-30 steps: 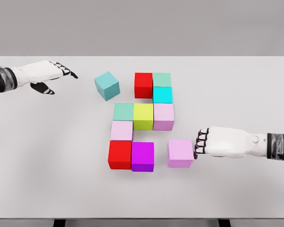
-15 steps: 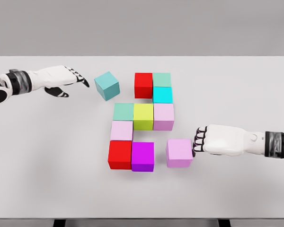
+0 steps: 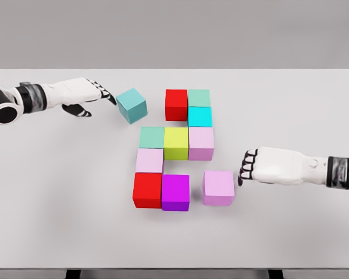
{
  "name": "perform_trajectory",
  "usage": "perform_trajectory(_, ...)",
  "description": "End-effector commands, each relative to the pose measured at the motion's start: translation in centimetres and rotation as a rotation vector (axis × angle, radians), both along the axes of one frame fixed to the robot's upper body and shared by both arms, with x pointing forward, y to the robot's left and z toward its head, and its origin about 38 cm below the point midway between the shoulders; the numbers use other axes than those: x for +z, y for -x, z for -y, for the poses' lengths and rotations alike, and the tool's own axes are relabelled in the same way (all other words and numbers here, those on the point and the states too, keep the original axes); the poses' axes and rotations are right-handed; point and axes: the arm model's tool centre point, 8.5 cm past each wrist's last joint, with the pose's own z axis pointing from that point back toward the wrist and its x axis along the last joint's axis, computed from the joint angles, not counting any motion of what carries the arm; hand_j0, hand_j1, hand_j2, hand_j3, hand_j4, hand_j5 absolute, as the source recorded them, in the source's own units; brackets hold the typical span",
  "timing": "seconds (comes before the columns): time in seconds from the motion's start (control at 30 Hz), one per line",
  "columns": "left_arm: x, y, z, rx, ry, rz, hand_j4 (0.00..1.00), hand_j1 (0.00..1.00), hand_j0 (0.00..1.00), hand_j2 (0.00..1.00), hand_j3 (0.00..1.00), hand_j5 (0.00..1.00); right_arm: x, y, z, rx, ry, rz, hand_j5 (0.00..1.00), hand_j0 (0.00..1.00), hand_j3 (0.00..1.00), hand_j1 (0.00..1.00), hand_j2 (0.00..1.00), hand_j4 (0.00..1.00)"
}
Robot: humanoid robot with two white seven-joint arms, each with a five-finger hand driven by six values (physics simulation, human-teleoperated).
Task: Assemble the squares on the desktop into the number 2
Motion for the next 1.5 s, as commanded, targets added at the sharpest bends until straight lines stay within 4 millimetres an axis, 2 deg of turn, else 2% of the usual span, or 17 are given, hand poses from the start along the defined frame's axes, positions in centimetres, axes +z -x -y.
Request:
perform_trajectory(0.0,-0.1,-0.1,0.4,0.002,0.010,-0.002,0.77,0.77,0.77,0.77,0.77,0.77,0.1,-0.2,0.1,-0.008,-0.004,0.000,0.55,0.55,0.55,0.55,0.55,0.55)
perform_trajectory(0.43,-0.4,-0.7,0.9,0.015,0.016,-0.011,0.77,0.77,0.77,0.77,0.77,0.77,-0.2,-0.2,-1.4,0.019,-0.027,-0.005,0.55,0.55,0.55,0.55,0.55,0.55)
perform_trajectory(0.73,-0.1,-1.5,0.3,0.049,0.014,-0.007,0.78,0.78,0.78,0.78,0.78,0.78,0.0,0.6,-2.3,0.050,-0.042,-0.010,0.55,0.55,0.55,0.55,0.55,0.55)
perform_trajectory(1.2,-0.2,-2.0,2.0,0.034,0.032,-0.008,0.79,0.79,0.79,0.79,0.79,0.79,0.0,0.8,-3.3,0.073,-0.057,-0.011,0.55,0.55,0.55,0.55,0.55,0.55)
perform_trajectory(1.47,-0.3,-2.0,2.8,0.023,0.036,-0.014,0.80,0.80,0.80,0.80,0.80,0.80,-0.1,0.7,-3.1,0.069,-0.052,-0.010,0.55,0.55,0.55,0.55,0.55,0.55)
